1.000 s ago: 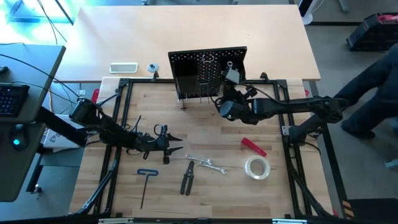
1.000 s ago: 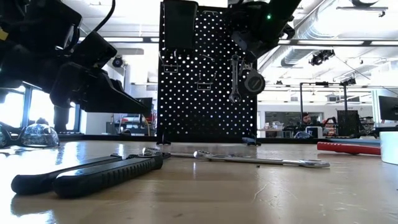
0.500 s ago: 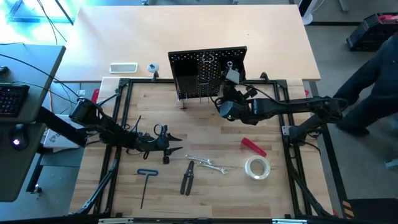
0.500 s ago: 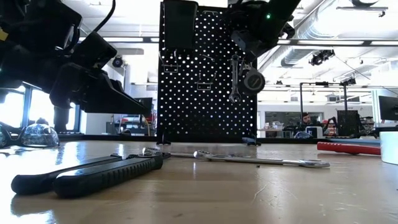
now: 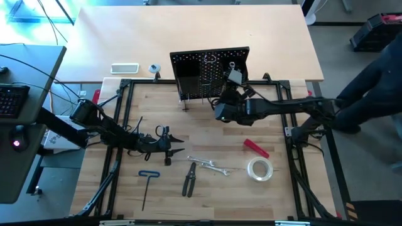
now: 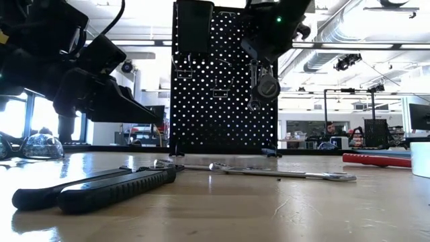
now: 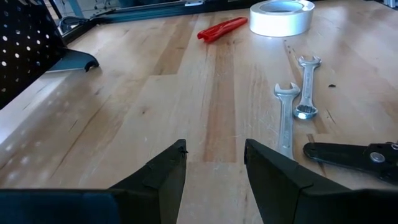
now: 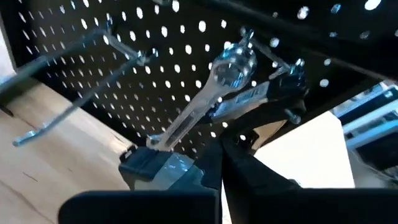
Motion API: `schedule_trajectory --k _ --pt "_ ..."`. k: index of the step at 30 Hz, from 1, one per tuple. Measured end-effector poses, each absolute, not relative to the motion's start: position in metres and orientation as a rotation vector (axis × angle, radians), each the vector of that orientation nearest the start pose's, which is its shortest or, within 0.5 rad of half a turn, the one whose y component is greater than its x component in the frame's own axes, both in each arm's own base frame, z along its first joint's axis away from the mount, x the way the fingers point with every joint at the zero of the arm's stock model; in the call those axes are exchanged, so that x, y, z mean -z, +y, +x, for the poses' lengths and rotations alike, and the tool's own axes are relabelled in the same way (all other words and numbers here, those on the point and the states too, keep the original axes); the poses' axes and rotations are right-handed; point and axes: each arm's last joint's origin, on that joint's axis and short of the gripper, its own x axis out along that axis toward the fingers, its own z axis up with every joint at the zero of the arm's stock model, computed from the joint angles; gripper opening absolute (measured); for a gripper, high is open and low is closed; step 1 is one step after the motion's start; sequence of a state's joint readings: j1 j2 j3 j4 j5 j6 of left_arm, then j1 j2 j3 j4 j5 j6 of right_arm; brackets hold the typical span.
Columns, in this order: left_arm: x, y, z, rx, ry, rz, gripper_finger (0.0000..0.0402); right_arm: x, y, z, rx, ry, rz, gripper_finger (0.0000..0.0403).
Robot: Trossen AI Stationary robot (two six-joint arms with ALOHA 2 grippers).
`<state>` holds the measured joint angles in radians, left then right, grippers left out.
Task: Hang tools onto peg board
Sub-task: Hang the gray tape measure on the pegboard
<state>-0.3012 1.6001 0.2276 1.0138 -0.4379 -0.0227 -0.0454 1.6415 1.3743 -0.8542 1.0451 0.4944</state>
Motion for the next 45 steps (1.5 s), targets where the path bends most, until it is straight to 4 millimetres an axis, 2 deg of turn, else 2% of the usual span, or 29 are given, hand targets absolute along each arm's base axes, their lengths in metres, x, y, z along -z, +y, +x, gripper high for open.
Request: schedule_trajectory --k 13,20,34,38,45 --pt "-0.106 -0.055 0.216 -0.123 0.334 0.095 0.0156 -0.285 -0.041 0.321 1.202 0.840 -0.111 0.0000" --pt "-0.106 -0.055 0.216 -0.119 0.334 0.086 0.0156 -0.283 -0.053 0.319 1.185 0.892 -0.038 0.0000" --pt "-0.106 -0.055 0.216 -0.114 0.337 0.086 0.0156 -0.283 -0.055 0.319 1.184 0.897 -0.032 0.0002" --pt "-0.106 -0.055 0.216 -0.115 0.337 0.086 0.0156 -0.283 -0.055 0.319 1.194 0.889 -0.045 0.0027" --pt "-0.105 -0.055 0.216 -0.114 0.340 0.087 0.0156 -0.284 -0.055 0.319 1.208 0.877 -0.052 0.0107"
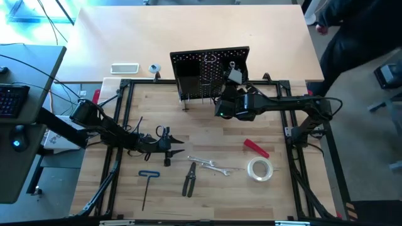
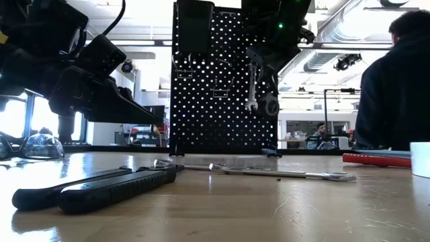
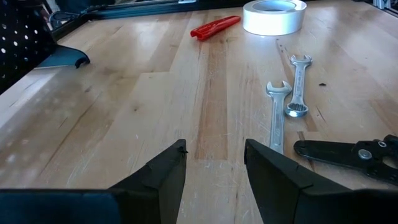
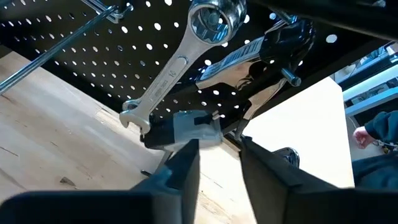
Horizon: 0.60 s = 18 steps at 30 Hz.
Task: Hang tools onto peg board
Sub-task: Hang the gray tape measure on the pegboard, then put the red cutter into the black bin on the pegboard
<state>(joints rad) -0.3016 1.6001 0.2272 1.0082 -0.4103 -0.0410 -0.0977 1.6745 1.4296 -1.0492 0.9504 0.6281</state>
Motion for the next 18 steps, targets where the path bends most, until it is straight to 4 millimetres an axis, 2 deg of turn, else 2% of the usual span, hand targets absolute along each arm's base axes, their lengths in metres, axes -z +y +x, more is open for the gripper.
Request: schedule_trajectory --k 7,13,18 --pt "-0.105 -0.055 0.216 -0.114 0.343 0.088 0.0156 -0.285 -0.040 0.321 1.193 0.850 -0.103 0.0151" --pt "-0.104 -0.055 0.216 -0.108 0.358 0.085 0.0156 -0.285 -0.020 0.319 1.146 0.864 -0.134 0.0154" --pt "-0.103 -0.056 0.216 -0.076 0.362 0.079 0.0156 -0.294 0.005 0.312 1.108 0.883 -0.163 0.0154"
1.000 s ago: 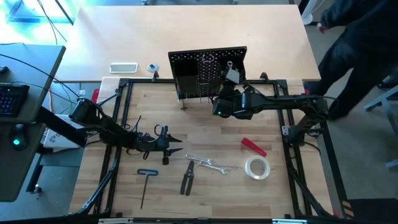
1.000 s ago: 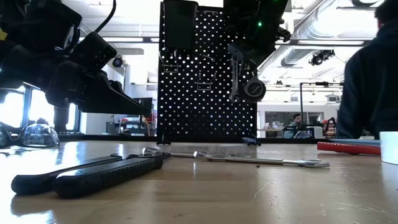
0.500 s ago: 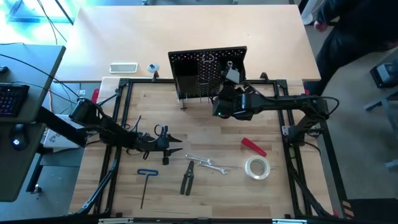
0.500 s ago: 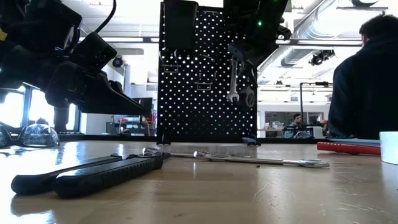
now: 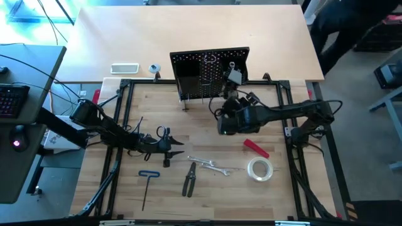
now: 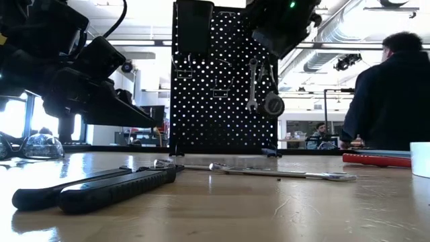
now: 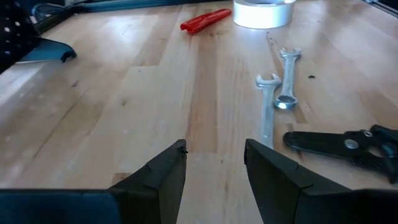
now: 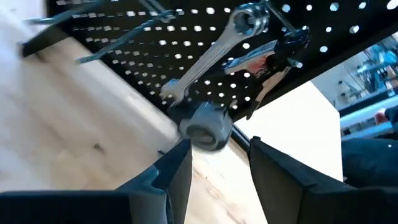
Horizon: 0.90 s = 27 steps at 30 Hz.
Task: Hang tools onto peg board
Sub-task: Put the red cutter into the black bin on the pegboard
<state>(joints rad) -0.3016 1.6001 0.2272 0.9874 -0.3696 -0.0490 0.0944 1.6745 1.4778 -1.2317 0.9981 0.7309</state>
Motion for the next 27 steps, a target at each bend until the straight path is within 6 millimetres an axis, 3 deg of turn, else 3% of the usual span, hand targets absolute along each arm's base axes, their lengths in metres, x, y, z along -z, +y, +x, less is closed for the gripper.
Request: schedule_trajectory --k 7,13,21,27 --pt "-0.103 -0.058 0.216 -0.002 0.368 0.065 0.0156 -0.309 0.053 0.295 1.000 0.922 -0.168 0.0154" --pt "-0.103 -0.061 0.215 0.079 0.375 0.049 0.0156 -0.301 0.096 0.278 0.845 1.058 -0.035 0.0154" --pt "-0.101 -0.062 0.214 0.120 0.405 0.018 0.0156 -0.267 0.146 0.252 0.725 1.149 0.103 0.0154" --pt "-0.099 -0.061 0.214 0.099 0.427 -0.011 0.0156 -0.216 0.151 0.226 0.809 1.207 0.114 0.0154"
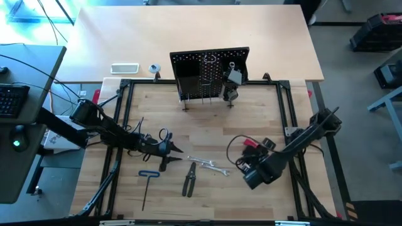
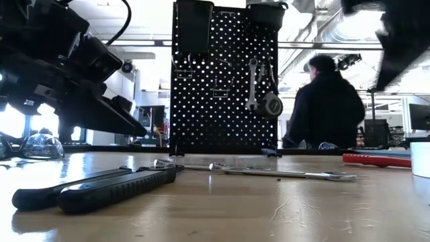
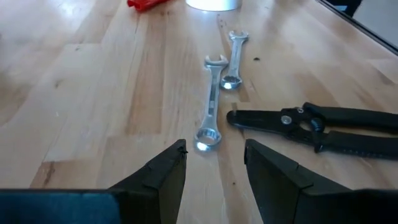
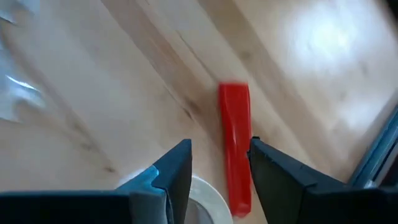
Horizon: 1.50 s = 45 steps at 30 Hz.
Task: Hang tools onto peg board
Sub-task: Put the red cutter into the black bin on the pegboard
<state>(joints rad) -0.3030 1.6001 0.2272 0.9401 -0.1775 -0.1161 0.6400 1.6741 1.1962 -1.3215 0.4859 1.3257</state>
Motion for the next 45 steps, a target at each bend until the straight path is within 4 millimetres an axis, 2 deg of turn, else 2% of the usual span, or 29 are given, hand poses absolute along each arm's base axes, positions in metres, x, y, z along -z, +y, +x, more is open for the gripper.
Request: schedule_trajectory --k 5,8,12,15,21,27,32,40,45 --pt "-0.098 -0.060 0.213 0.066 0.430 -0.035 0.0156 -0.166 0.137 0.207 0.846 1.282 0.144 0.0154" --pt "-0.099 -0.060 0.214 0.042 0.426 -0.031 0.0156 -0.152 0.122 0.201 0.859 1.269 0.182 0.0154" --pt "-0.099 -0.059 0.214 0.021 0.423 -0.027 0.0156 -0.153 0.102 0.194 0.865 1.200 0.218 0.0154" --pt "-0.099 -0.059 0.214 0.020 0.422 -0.027 0.0156 -0.158 0.087 0.193 0.819 1.152 0.265 0.0154" --pt "-0.099 -0.059 0.214 0.019 0.420 -0.008 0.0156 -0.154 0.050 0.196 0.701 1.093 0.412 0.0154" --pt "-0.098 -0.060 0.214 0.064 0.429 -0.016 0.0156 -0.145 0.023 0.199 0.685 1.138 0.457 0.0154" --pt "-0.097 -0.061 0.214 0.084 0.443 -0.016 0.0156 -0.144 0.018 0.206 0.592 1.151 0.497 0.0154" --pt "-0.097 -0.061 0.214 0.082 0.442 -0.002 0.0156 -0.147 0.018 0.206 0.524 1.164 0.419 0.0157" --pt "-0.098 -0.060 0.214 0.078 0.440 -0.018 0.0156 -0.153 0.019 0.204 0.479 1.148 0.430 0.0207"
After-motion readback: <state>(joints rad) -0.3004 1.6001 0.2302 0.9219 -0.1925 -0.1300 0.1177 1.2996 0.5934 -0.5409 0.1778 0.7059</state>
